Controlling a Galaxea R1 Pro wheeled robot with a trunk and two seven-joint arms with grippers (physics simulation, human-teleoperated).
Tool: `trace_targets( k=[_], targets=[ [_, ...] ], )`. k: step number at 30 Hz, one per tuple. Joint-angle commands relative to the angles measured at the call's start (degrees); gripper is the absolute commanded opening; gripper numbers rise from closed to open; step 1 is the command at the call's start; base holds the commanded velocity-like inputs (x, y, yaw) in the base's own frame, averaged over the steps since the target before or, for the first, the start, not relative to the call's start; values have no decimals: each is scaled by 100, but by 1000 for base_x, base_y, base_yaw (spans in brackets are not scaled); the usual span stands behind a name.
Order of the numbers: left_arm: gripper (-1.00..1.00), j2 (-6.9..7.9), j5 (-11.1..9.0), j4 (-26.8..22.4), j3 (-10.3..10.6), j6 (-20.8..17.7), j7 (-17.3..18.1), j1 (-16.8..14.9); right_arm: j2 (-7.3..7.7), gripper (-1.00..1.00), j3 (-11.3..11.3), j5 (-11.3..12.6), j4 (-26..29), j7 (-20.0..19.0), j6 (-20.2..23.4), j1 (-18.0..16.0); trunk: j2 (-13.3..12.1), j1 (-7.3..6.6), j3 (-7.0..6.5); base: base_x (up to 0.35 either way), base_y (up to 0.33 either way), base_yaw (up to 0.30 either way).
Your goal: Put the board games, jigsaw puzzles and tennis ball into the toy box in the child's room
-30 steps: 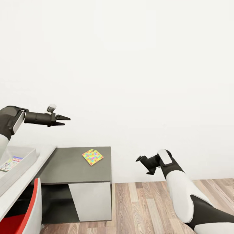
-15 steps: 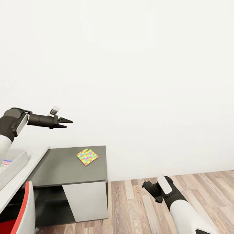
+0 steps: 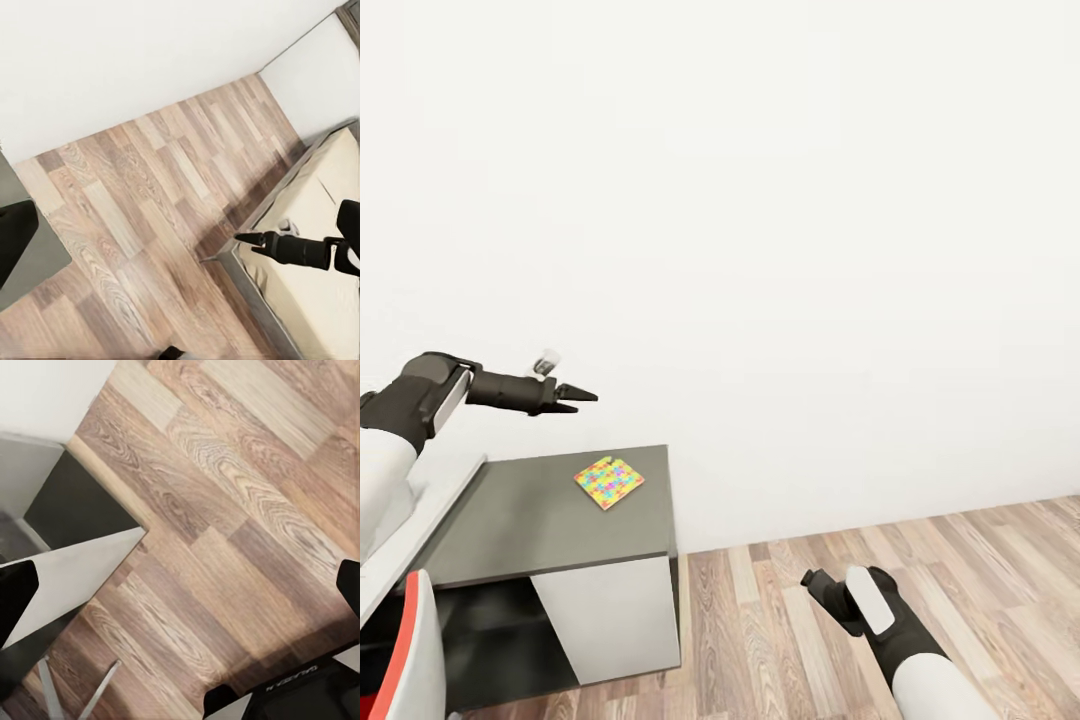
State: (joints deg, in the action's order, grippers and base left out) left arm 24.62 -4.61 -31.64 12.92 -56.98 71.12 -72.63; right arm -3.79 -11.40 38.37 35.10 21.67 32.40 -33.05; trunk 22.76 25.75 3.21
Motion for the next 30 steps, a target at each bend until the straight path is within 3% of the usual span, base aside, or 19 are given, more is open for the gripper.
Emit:
trace_targets(
  k=[1, 4, 7, 12, 18, 22, 26, 30],
  targets=[
    [100, -44, -48, -2, 43, -25, -40, 18, -5, 100, -16, 60, 33, 47, 8, 4, 16, 4, 21, 0, 0, -145],
    [100, -239, -48, -1, 54, 59, -256, 115, 5, 100, -9, 58, 74, 35, 0, 23, 16, 4, 44, 0, 0, -145],
    [100, -417, -59, 0, 56, 104, -587, 186, 121, 100, 13, 60, 93, 23, -15, 35, 16, 4, 66, 0, 0, -145],
    [100, -566, -71, 0, 55, 129, -836, 254, 256, 100, 110, 59, 94, 9, -35, 38, 16, 4, 103, 0, 0, -145],
    [100, -761, -72, 3, 53, 300, -1028, 373, 286, 100, 149, 57, 95, -23, -40, 41, 16, 4, 147, 0, 0, -145],
    [100, -955, -87, 7, 40, 424, -1391, 502, 284, 100, 164, 57, 100, -29, -40, 42, 16, 4, 177, 0, 0, -145],
    [100, -1270, -104, 8, 11, 580, -1974, 686, 291, 100, 166, 57, 108, -31, -41, 40, 16, 4, 208, 0, 0, -142],
    [100, -1601, -109, 10, -60, 970, -2693, 863, 293, 100, 170, 52, 106, -31, -44, 42, 16, 4, 240, 0, 0, -142]
  ],
)
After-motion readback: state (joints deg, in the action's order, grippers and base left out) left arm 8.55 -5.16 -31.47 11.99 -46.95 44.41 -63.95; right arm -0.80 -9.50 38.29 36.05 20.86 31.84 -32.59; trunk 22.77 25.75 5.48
